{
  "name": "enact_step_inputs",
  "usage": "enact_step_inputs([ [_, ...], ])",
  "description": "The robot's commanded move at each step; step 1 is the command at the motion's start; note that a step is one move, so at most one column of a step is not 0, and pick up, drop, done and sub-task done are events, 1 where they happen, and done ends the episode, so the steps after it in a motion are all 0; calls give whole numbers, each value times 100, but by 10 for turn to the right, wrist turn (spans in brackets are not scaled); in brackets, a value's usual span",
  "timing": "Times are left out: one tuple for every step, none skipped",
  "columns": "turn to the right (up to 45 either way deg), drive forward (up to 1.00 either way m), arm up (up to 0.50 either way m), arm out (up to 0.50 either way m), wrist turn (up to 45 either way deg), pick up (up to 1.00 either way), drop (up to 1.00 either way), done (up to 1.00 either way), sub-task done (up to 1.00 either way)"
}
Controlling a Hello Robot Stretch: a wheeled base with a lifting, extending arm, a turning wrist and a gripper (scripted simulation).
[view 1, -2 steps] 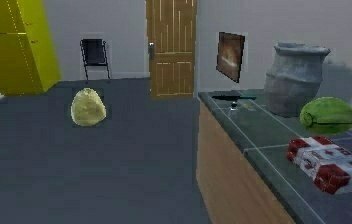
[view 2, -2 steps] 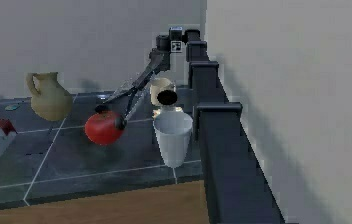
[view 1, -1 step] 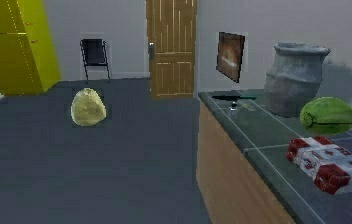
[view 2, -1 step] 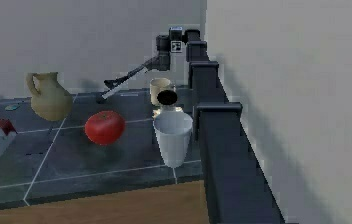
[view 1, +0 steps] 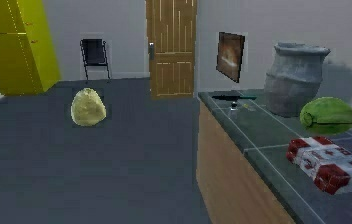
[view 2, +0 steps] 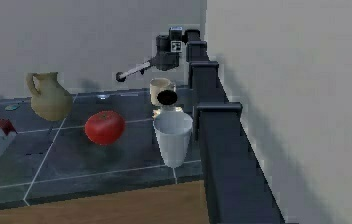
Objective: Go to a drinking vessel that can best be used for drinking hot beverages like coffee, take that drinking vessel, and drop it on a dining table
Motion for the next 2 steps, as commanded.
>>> enact_step_inputs([
  [0,0,0,0,300,0,0,0,0],
  [0,0,-16,0,0,0,0,0,0],
])
